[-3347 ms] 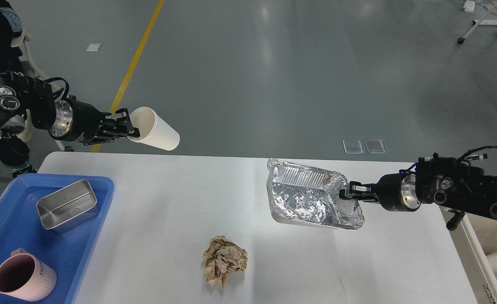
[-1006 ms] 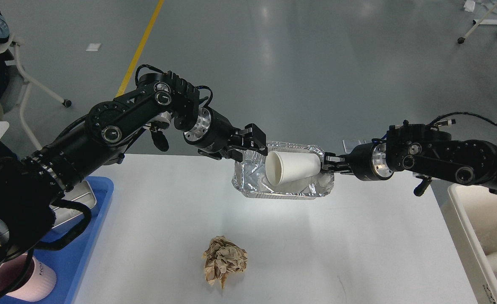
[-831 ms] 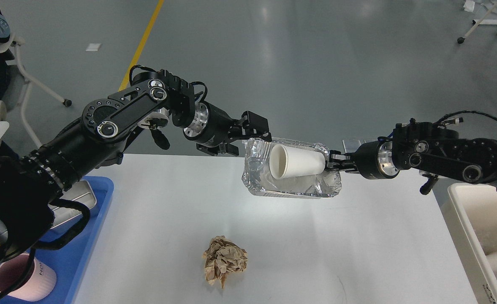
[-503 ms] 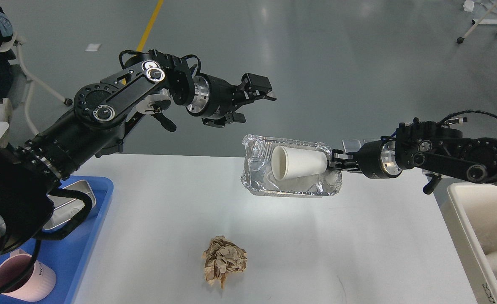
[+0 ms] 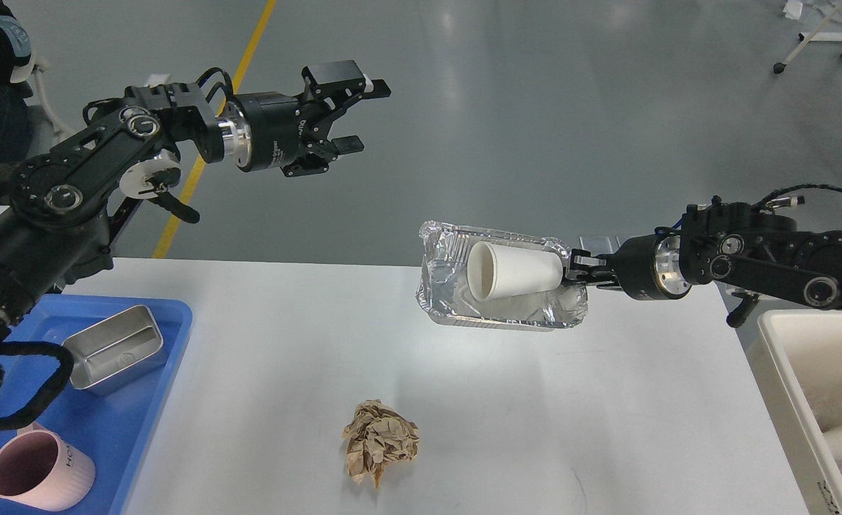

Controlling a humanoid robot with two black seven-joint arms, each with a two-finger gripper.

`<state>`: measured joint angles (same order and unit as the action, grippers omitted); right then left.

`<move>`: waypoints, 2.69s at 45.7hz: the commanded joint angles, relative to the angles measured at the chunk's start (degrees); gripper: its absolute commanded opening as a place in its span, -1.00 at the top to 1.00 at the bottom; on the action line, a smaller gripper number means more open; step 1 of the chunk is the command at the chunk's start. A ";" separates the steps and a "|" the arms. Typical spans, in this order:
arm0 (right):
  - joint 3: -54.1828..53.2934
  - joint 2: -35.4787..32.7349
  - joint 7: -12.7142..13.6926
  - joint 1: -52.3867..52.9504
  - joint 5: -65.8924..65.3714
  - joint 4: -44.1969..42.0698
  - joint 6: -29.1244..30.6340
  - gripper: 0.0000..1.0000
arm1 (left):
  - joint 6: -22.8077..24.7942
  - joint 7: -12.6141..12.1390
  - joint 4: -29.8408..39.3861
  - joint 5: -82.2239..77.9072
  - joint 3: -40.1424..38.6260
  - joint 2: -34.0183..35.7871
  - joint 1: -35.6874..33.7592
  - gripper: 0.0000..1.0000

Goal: Tidy desktop
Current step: 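Withdraw the left arm and lower it toward the table, then grasp the crumpled brown paper with the left gripper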

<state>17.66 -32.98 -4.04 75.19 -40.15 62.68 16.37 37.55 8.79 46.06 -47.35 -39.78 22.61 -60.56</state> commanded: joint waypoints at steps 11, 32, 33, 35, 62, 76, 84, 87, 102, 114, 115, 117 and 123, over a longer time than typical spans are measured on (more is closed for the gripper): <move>-0.25 -2.79 0.00 -0.04 1.21 0.68 -0.28 1.00 | -5.90 17.23 18.26 -6.00 -2.31 23.07 23.80 -0.96; -0.69 -5.69 0.00 0.75 1.30 1.48 -0.11 1.00 | 5.68 13.54 34.98 2.61 -6.89 69.66 36.13 -0.96; -0.61 -5.78 0.00 0.75 1.30 1.56 -0.19 1.00 | 6.74 13.45 34.98 2.97 -6.89 71.06 35.95 -0.96; -0.69 -5.96 0.00 0.92 1.21 1.56 -0.20 1.00 | 8.59 13.53 35.07 3.41 -6.89 74.05 35.60 -0.96; -0.96 -7.10 0.00 2.07 1.21 2.01 0.16 1.00 | 12.29 2.65 37.44 1.39 -4.60 69.25 35.07 -0.96; -0.96 -7.27 0.00 1.89 1.21 2.35 0.07 1.00 | 11.32 -10.98 36.12 -13.64 -4.25 36.82 29.98 -0.96; -0.96 -7.36 0.00 1.10 1.21 2.62 -0.02 1.00 | 9.04 -18.62 32.96 -19.35 -2.58 20.91 29.89 -0.97; -0.96 -7.36 0.00 0.92 1.21 2.62 -0.11 1.00 | 8.77 -20.91 31.20 -20.06 -2.23 16.08 29.80 -0.97; -0.96 -7.36 0.00 0.75 1.21 2.62 -0.20 1.00 | 8.77 -36.29 18.64 -19.97 0.67 -5.11 26.90 -0.97; -0.96 -7.89 -0.09 -0.13 1.21 2.62 -0.37 1.00 | 8.68 -37.00 13.62 -19.97 2.34 -11.97 23.91 -0.97; -0.96 -7.89 -0.09 -0.13 1.21 2.62 -0.37 1.00 | 8.77 -37.00 13.27 -19.97 2.43 -12.33 23.91 -0.97; -0.96 -7.89 -0.09 -0.22 1.21 2.62 -0.37 1.00 | 8.77 -37.09 12.83 -20.06 2.61 -12.85 23.82 -0.97; -0.96 -7.98 -0.09 -0.31 1.21 2.62 -0.37 1.00 | 8.86 -39.02 12.65 -19.97 5.33 -13.03 23.38 -0.96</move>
<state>16.70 -40.88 -4.14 74.94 -38.94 65.31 16.00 46.24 -28.64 58.93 -67.37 -36.43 9.90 -36.78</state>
